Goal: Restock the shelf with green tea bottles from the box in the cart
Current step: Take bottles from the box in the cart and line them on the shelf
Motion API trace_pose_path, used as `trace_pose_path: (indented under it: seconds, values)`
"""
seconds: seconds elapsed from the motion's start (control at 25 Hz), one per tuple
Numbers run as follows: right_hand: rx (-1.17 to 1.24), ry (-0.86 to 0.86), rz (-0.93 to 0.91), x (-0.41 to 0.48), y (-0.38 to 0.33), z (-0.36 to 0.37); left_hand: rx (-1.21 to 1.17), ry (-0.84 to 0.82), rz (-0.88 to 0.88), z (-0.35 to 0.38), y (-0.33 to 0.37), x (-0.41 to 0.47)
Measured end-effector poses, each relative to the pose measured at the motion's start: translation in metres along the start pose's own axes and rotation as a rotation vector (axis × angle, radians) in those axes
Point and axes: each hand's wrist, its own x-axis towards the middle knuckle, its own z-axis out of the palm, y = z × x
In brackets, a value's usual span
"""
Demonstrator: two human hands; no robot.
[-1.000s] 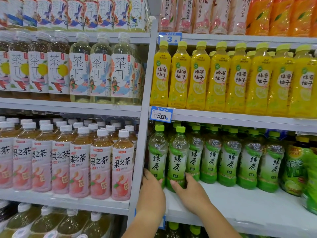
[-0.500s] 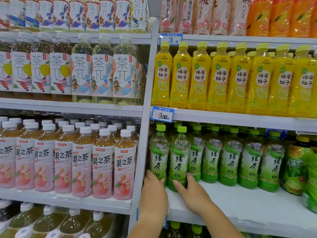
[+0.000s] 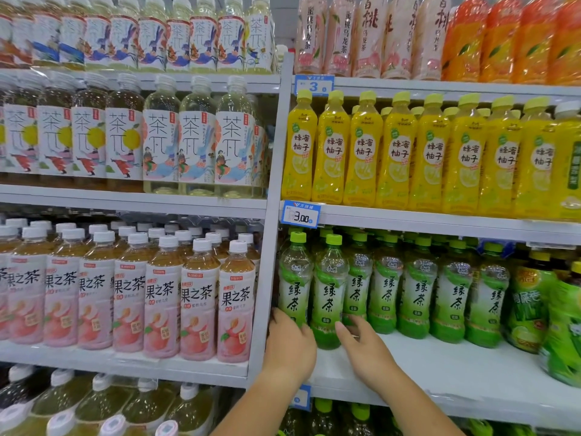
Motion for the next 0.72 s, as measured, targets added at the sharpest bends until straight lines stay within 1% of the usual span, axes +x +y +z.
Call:
trace_pose_path:
  seconds: [0.2,0.32,0.48,0.64,0.72]
  values:
    - [0.015,-0.021,-0.009,-0.013,-0.003,-0.001,-0.117,-0.123,-0.008,-0.012,0.006,-0.005]
    - [0.025,-0.002,-0.012,-0.022,-0.003,-0.003,-0.181,-0.183,0.003,-0.019,-0.002,-0.014]
    - [0.113,0.048,-0.016,-0.034,0.001,-0.012,-0.237,-0.241,-0.008,-0.027,-0.01,-0.017]
    - [0.149,0.015,0.04,-0.05,-0.003,-0.025,-0.215,-0.336,-0.039,-0.037,-0.005,-0.022]
    - [0.144,-0.015,0.109,-0.061,-0.011,-0.033,-0.202,-0.397,-0.088,-0.044,0.005,-0.027]
